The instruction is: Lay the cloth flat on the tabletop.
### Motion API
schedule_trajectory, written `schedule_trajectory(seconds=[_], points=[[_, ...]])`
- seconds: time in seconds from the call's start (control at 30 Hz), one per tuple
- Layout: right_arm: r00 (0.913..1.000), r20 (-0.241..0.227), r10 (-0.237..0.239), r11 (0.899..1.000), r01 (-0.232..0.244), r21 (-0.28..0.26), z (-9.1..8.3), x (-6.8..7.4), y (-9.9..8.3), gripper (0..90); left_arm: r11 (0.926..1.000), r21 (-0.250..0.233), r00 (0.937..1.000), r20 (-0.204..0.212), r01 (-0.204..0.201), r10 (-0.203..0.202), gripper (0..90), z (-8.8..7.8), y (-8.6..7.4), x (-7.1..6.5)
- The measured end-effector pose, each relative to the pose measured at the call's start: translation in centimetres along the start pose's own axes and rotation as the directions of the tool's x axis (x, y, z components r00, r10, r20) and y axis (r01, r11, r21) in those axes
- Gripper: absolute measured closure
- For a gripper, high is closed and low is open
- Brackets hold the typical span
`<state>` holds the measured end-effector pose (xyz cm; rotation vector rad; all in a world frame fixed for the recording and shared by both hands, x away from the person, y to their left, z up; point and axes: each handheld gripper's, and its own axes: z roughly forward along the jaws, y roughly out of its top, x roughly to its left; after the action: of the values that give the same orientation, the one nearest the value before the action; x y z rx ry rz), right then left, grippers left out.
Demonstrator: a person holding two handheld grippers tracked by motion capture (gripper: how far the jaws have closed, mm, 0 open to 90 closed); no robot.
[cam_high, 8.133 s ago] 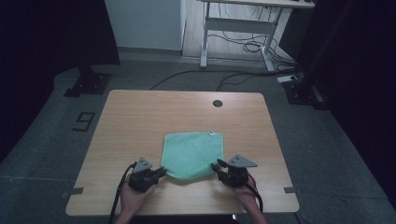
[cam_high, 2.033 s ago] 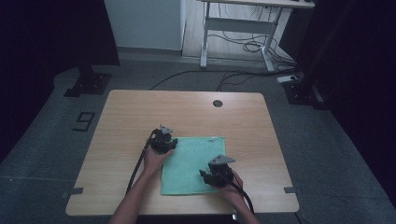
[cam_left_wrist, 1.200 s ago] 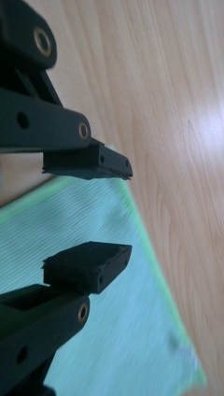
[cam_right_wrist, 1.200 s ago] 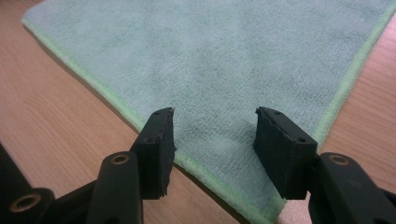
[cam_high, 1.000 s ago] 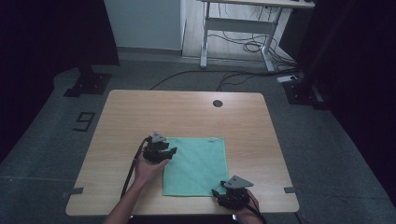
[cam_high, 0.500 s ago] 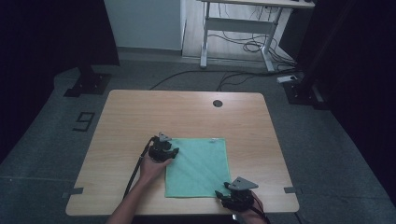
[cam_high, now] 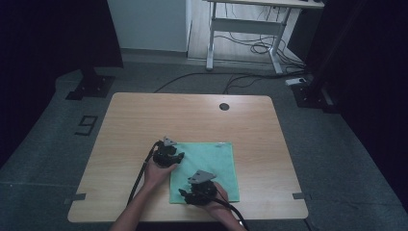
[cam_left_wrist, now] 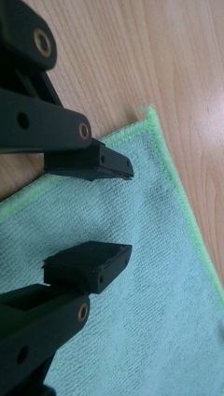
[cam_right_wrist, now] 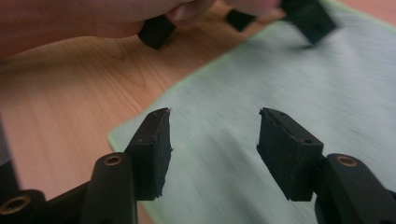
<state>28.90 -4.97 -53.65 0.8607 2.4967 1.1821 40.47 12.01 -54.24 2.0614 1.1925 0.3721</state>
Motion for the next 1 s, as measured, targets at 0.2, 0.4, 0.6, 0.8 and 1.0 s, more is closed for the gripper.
schedule_trajectory(seconds=[0.2,0.4,0.6,0.8,1.0], points=[[0.9992,-0.014,-0.038,0.999,0.038,0.028,1.5,2.0,-0.4,39.7,1.0,-0.003,1.0,0.0,0.008,-0.008,58.0,0.0,0.0,0.0],[0.9986,-0.025,-0.046,0.999,0.046,0.023,1.1,3.0,-0.9,36.6,0.9999,-0.006,0.9999,-0.005,0.014,-0.014,57.8,0.0,0.0,-0.1],[0.9981,-0.042,-0.044,0.999,0.043,-0.02,0.5,2.9,-0.5,34.1,0.9957,-0.09,0.9995,-0.021,0.023,-0.025,58.6,-1.0,0.6,0.5],[0.9977,-0.05,-0.046,0.997,0.043,-0.058,0.2,2.6,0.6,34.4,0.9966,-0.074,0.9988,-0.032,0.035,-0.037,54.7,-1.2,2.6,2.2],[0.9968,-0.07,-0.038,0.997,0.033,-0.075,0.4,2.7,1.0,35.6,0.9977,-0.049,0.9978,-0.043,0.048,-0.05,54.0,-0.2,3.2,3.5]])
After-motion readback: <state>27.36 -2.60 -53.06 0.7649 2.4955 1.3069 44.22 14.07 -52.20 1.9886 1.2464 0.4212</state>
